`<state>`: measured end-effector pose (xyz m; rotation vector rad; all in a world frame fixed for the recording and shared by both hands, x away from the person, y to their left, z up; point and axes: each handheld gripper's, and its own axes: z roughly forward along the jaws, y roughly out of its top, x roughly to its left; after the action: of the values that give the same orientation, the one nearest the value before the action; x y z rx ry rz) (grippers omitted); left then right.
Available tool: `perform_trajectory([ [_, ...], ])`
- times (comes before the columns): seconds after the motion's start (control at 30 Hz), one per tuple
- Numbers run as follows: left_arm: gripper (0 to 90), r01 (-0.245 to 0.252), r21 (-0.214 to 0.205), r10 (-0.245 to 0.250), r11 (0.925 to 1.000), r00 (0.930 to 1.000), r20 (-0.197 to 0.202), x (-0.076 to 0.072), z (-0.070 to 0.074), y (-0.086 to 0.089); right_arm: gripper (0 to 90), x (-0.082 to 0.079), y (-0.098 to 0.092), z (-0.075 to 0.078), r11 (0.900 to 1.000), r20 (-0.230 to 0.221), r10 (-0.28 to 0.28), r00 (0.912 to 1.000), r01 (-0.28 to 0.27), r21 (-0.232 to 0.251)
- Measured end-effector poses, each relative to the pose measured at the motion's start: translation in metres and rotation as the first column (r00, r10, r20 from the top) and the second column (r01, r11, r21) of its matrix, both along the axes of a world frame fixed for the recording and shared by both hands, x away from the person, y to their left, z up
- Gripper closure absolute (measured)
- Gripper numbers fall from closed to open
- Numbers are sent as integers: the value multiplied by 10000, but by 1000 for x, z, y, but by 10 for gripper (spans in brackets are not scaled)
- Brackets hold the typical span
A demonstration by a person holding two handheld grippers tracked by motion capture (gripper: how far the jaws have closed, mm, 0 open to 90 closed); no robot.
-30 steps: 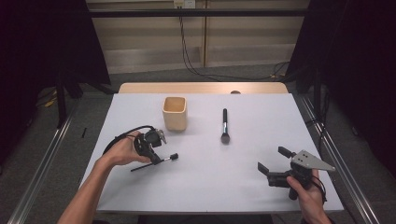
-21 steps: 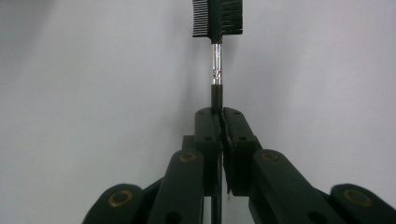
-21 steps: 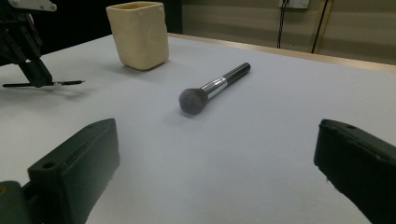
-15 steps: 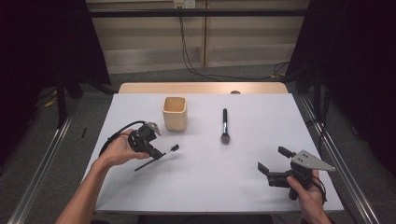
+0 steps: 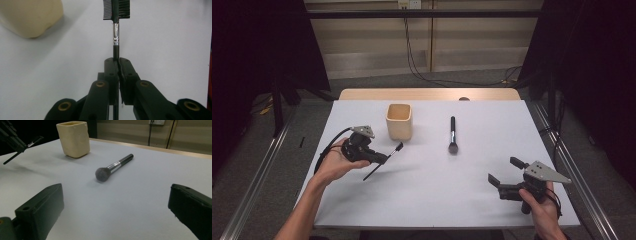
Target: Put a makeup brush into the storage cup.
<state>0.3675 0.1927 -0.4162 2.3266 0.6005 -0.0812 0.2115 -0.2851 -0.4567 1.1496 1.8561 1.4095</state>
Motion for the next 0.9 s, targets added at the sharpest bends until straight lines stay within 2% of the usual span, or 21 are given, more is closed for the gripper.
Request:
perform_trajectory([
  [0.07,857,-109,-245,108,9996,9999,-39,-1,0,2,0,0,0,0,10000,-6,-36,10000,36,36],
  [0.13,857,-272,-245,273,9993,9996,37,-3,0,3,0,0,0,0,10000,-12,-50,10000,50,70],
  [0.23,857,-532,-512,548,9973,9981,297,-5,0,4,0,0,0,0,10000,-9,-33,10000,33,40],
  [0.37,857,-1079,-1032,1165,9888,9898,816,-8,-2,11,0,-1,0,0,10000,-7,-33,10000,34,72],
  [0.4,857,-1112,-1162,1212,9870,9892,827,-8,-2,13,0,-1,0,0,10000,6,-31,10000,31,63],
  [0.43,857,-1271,-1262,1401,9838,9851,1001,-9,-2,15,0,-1,0,0,10000,-6,-41,10000,41,69],
  [0.5,857,-1360,-1454,1525,9800,9823,1089,-10,-3,18,0,0,0,0,9999,-11,-85,10000,85,80],
  [0.53,857,-1514,-1561,1717,9761,9770,1262,-11,-2,19,0,0,0,0,10000,-12,-68,10000,68,51],
  [0.57,857,-1622,-1688,1847,9722,9746,1270,-11,-2,19,0,0,0,0,10000,-20,-62,10000,63,64],
  [0.6,857,-1582,-1805,1826,9708,9749,1277,-11,-2,20,0,0,1,0,10000,3,-38,10000,38,31],
  [0.7,857,-1674,-2002,2007,9653,9666,1595,-14,-1,20,0,0,1,0,10000,-7,-35,10000,35,42],
  [0.77,857,-1845,-2169,2260,9586,9564,1852,-15,0,20,0,0,0,0,10000,-6,-71,10000,71,66],
  [0.83,857,-2012,-2409,2492,9494,9499,1886,-16,0,22,0,0,0,0,9999,-17,-76,10000,77,92],
  [0.9,857,-2132,-2608,2705,9416,9400,2079,-16,0,22,0,-1,0,0,9999,-2,-75,10000,75,81],
])
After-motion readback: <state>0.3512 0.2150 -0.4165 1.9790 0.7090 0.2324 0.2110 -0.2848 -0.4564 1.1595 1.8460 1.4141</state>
